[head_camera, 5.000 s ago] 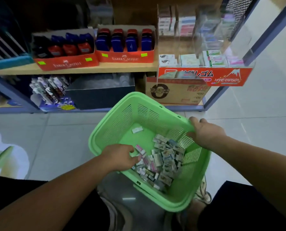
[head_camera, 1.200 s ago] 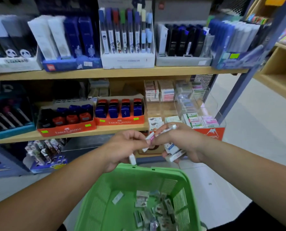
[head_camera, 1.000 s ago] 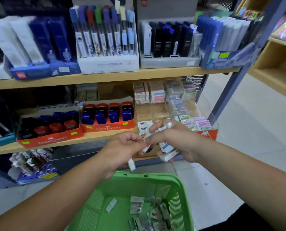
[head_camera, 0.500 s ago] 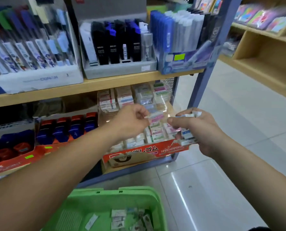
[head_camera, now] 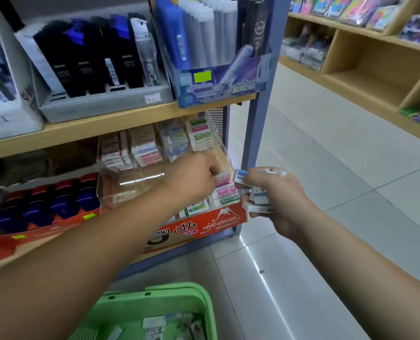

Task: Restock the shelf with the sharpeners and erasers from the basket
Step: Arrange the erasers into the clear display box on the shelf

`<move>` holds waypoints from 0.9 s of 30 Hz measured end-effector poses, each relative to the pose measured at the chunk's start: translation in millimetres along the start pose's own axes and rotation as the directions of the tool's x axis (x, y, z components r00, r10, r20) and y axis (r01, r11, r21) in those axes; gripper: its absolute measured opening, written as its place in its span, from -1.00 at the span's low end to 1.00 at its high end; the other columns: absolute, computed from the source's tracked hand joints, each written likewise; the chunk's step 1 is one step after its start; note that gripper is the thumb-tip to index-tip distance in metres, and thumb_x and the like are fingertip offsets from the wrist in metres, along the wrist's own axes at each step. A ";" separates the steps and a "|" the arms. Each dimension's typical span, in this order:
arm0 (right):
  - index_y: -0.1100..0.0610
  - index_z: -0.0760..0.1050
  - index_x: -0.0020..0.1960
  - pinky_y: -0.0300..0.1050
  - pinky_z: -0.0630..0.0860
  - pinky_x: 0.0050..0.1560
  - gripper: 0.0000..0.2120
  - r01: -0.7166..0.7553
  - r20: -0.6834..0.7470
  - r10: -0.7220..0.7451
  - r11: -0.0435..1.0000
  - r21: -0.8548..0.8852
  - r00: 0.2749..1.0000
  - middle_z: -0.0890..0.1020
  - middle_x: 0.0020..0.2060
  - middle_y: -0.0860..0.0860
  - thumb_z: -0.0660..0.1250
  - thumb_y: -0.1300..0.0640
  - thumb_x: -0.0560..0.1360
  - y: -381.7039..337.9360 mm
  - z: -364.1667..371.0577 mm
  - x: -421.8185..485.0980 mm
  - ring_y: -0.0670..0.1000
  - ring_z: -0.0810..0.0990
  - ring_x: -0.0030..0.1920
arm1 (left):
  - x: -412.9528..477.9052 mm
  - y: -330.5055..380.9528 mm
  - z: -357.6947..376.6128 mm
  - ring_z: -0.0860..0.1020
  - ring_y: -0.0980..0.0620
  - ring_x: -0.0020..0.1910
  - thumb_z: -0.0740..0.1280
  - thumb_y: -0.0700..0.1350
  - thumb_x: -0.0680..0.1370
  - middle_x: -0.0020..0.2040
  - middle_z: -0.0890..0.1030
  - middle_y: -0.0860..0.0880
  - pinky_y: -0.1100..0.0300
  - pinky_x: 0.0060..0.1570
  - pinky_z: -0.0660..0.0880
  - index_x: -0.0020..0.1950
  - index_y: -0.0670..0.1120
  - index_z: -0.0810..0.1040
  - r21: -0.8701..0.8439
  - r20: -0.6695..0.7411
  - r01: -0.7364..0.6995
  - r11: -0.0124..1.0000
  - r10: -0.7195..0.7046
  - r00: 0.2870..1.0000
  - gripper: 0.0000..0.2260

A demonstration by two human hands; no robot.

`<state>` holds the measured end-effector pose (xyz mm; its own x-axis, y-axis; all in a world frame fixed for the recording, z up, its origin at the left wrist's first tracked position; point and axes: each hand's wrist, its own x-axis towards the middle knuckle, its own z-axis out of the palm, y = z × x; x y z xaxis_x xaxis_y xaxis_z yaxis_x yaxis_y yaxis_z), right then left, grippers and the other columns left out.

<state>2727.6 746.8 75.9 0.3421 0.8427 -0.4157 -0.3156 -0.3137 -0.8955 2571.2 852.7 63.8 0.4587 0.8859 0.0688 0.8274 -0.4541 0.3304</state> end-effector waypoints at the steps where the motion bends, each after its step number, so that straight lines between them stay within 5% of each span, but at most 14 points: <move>1: 0.18 0.61 0.02 -0.17 0.54 -0.47 -0.87 -0.003 -0.002 0.003 1.000 0.002 1.000 0.74 -0.23 0.14 0.45 0.30 0.49 0.1 -1.1 0.9 0.08 0.73 -0.36 | 1.1 1.0 0.6 0.58 0.05 -0.15 0.41 -0.08 0.55 -0.04 0.61 0.08 0.12 -0.22 0.56 -0.03 0.09 0.71 0.102 0.001 -0.023 0.995 0.023 1.000 -0.90; 4: 0.17 0.60 0.05 -0.18 0.53 -0.48 -0.84 -0.005 0.008 0.005 1.000 -0.003 1.000 0.74 -0.27 0.10 0.43 0.32 0.49 -0.3 -3.3 2.1 0.05 0.72 -0.38 | 4.5 0.5 1.3 0.55 0.02 -0.18 0.36 -0.06 0.55 -0.05 0.60 0.05 0.19 -0.34 0.41 -0.04 0.09 0.71 0.244 0.046 0.000 0.970 -0.012 0.999 -0.87; 6: 0.18 0.58 0.07 -0.18 0.53 -0.47 -0.82 0.007 0.016 -0.006 1.000 -0.019 1.000 0.74 -0.27 0.10 0.43 0.32 0.48 -0.4 -5.1 2.9 0.07 0.73 -0.37 | 5.5 -0.1 1.2 0.58 0.04 -0.17 0.34 -0.05 0.57 -0.08 0.64 0.09 0.16 -0.29 0.52 -0.01 0.10 0.71 0.232 0.052 -0.003 0.973 -0.009 0.999 -0.86; 9: 0.18 0.57 0.05 -0.15 0.57 -0.42 -0.83 0.017 0.020 -0.016 0.999 -0.050 1.000 0.76 -0.22 0.10 0.47 0.26 0.48 0.9 -5.0 3.9 0.10 0.77 -0.28 | 0.2 4.9 -8.3 0.59 0.20 -0.24 0.32 -0.02 0.65 -0.14 0.66 0.11 0.22 -0.27 0.58 0.01 0.07 0.70 -0.241 0.004 0.004 0.971 -0.003 1.000 -0.84; 11: 0.18 0.56 0.05 -0.12 0.60 -0.38 -0.82 0.021 0.029 -0.020 0.998 -0.051 0.999 0.76 -0.15 0.13 0.49 0.24 0.49 2.1 -2.3 4.2 0.14 0.78 -0.22 | -9.9 11.1 -20.2 0.58 0.26 -0.30 0.34 0.04 0.66 -0.12 0.69 0.09 0.37 -0.34 0.49 0.01 0.06 0.71 -0.597 0.094 0.063 0.800 -0.008 0.996 -0.84; 12: 0.19 0.56 0.06 -0.10 0.61 -0.36 -0.81 0.026 0.043 -0.024 0.999 -0.039 0.999 0.76 -0.15 0.14 0.49 0.24 0.48 2.2 0.2 4.4 0.16 0.78 -0.21 | -14.0 11.9 -25.4 0.62 0.26 -0.23 0.38 0.04 0.64 -0.08 0.71 0.09 0.36 -0.25 0.54 0.03 0.07 0.72 -0.645 0.150 0.079 0.760 0.025 0.988 -0.87; 15: 0.23 0.58 0.10 0.02 0.69 -0.24 -0.76 0.051 0.073 -0.051 0.999 0.001 0.996 0.76 -0.18 0.14 0.50 0.27 0.46 2.6 9.8 4.6 0.20 0.78 -0.18 | -22.4 6.3 -34.6 0.67 0.16 -0.04 0.52 -0.06 0.54 -0.06 0.71 0.11 0.17 0.04 0.65 0.06 0.07 0.73 -0.626 0.177 0.036 0.779 0.097 0.979 -0.89; 18: 0.19 0.60 0.15 0.03 0.70 -0.18 -0.74 0.074 0.085 -0.076 0.997 0.033 0.993 0.77 -0.12 0.13 0.50 0.27 0.47 2.3 16.7 4.5 0.18 0.78 -0.16 | -25.1 3.2 -41.8 0.68 -0.01 -0.03 0.49 -0.06 0.57 -0.05 0.69 0.08 0.01 0.00 0.68 0.11 0.12 0.71 -0.581 0.201 0.034 0.813 0.103 0.974 -0.86; 23: 0.22 0.60 0.23 0.14 0.72 -0.04 -0.66 0.047 0.107 -0.056 0.995 0.082 0.993 0.77 -0.07 0.17 0.53 0.28 0.47 1.3 9.6 4.8 0.23 0.78 -0.09 | -23.0 8.2 -40.8 0.63 0.05 -0.11 0.37 -0.07 0.66 0.02 0.70 0.01 0.30 -0.24 0.56 0.12 0.08 0.68 -0.645 0.159 0.085 0.760 0.025 0.987 -0.89; 27: 0.19 0.57 0.10 0.05 0.73 -0.24 -0.75 0.083 0.090 -0.084 0.996 0.014 0.992 0.76 -0.12 0.19 0.54 0.27 0.47 2.5 4.6 3.3 0.22 0.78 -0.16 | -26.3 10.9 -29.5 0.68 0.06 -0.04 0.49 -0.12 0.57 -0.05 0.73 0.03 0.25 -0.08 0.60 0.06 0.04 0.70 -0.671 0.221 0.127 0.731 0.033 0.975 -0.90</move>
<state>2723.9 750.9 73.0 0.2868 0.9020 -0.3228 -0.2981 -0.2362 -0.9248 2558.6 827.3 93.4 0.5459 0.8278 -0.1297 0.4455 -0.1556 0.8817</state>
